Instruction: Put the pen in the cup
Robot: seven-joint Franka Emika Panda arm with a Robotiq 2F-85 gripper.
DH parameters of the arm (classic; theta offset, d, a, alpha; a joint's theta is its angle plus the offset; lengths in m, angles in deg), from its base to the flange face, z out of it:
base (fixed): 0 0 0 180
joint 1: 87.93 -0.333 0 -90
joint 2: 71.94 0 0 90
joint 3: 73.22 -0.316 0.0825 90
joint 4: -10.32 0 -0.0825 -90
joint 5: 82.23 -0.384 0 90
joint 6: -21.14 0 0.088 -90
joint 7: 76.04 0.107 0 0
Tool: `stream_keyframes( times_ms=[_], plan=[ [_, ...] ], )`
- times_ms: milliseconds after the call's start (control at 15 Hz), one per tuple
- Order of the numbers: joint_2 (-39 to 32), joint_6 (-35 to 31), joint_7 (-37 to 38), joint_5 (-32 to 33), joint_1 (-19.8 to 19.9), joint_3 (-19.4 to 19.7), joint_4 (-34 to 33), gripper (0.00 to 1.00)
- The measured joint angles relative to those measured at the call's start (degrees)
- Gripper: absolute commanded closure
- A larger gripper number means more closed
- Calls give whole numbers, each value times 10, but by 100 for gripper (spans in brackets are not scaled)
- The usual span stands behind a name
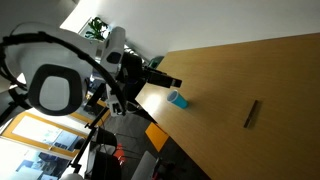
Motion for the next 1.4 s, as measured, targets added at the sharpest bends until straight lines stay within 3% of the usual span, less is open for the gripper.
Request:
stream_keyframes(
  times_ms=[333, 933, 1400],
  plan=[
    [-53, -14, -23, -1, 7, 19, -13, 0],
    [-75, -17, -29, 2, 10, 20, -16, 0],
    [-257, -19, -29, 30, 20, 20, -110, 0]
  ],
)
